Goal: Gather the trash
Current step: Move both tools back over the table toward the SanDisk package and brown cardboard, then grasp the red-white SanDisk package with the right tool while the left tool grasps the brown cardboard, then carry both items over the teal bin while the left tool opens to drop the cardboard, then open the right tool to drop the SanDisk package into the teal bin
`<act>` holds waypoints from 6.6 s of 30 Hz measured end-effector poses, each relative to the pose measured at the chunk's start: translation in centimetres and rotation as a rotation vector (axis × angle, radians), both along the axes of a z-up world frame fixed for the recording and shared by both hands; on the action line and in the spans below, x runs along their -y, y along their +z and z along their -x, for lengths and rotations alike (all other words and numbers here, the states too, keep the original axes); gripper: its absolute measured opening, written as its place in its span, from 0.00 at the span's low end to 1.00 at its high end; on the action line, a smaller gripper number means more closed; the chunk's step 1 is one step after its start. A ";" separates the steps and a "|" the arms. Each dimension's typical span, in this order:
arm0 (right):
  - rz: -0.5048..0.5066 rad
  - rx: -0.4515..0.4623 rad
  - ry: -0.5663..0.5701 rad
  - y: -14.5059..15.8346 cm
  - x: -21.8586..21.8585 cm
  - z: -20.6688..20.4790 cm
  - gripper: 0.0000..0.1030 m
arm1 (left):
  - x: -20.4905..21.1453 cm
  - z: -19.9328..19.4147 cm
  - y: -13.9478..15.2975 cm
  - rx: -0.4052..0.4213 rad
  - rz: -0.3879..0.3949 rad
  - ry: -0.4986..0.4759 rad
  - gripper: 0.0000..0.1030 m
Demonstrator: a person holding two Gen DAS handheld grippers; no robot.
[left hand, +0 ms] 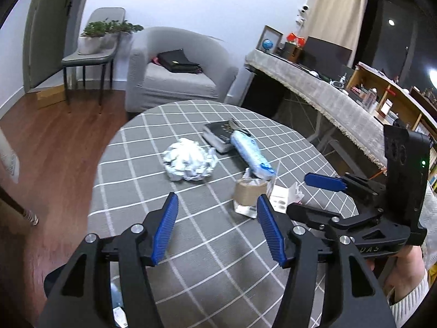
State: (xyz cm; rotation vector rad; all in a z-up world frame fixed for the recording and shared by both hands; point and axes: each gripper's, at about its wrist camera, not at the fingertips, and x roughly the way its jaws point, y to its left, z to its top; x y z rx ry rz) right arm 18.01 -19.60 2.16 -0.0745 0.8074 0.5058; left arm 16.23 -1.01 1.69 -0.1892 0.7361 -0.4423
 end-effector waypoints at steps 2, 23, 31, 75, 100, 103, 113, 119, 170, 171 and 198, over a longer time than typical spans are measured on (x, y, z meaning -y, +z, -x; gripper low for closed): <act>-0.016 -0.032 0.018 -0.5 0.1 -0.5 0.78 | 0.4 -0.4 -0.2 -0.014 0.020 -0.013 0.60; 0.018 -0.038 0.018 -1.3 -0.9 -0.8 0.78 | 1.1 -3.0 -1.8 -0.144 0.291 0.006 0.55; 0.010 -0.030 0.014 -1.1 -0.5 -0.6 0.78 | 1.4 -3.5 -1.9 -0.149 0.289 0.046 0.34; 0.053 -0.026 -0.014 -1.5 -2.7 -0.1 0.72 | -3.5 0.1 -1.0 -0.160 0.311 0.094 0.32; -0.051 -0.010 0.012 -0.2 -7.0 2.7 0.72 | -10.0 5.8 0.0 -0.117 0.153 0.177 0.32; -0.073 -0.010 0.021 -0.1 -7.6 2.8 0.72 | -10.9 6.3 0.0 -0.107 0.117 0.190 0.32; -0.114 -0.007 0.084 0.4 -11.7 3.0 0.72 | -13.3 8.1 -0.6 -0.089 -0.037 0.226 0.32; -0.133 -0.014 0.127 0.6 -14.5 3.0 0.72 | -15.3 8.2 -2.4 -0.140 -0.077 0.239 0.32; 0.175 -0.163 0.332 -9.1 -32.9 4.2 0.72 | -27.3 12.5 -11.5 -0.433 -0.059 0.267 0.49; 0.180 -0.173 0.334 -9.6 -33.2 4.2 0.72 | -27.6 12.6 -11.2 -0.423 -0.059 0.274 0.48; 0.380 -0.389 0.358 -18.7 -33.1 6.4 0.78 | -30.4 13.4 -2.6 -0.163 0.024 0.366 0.27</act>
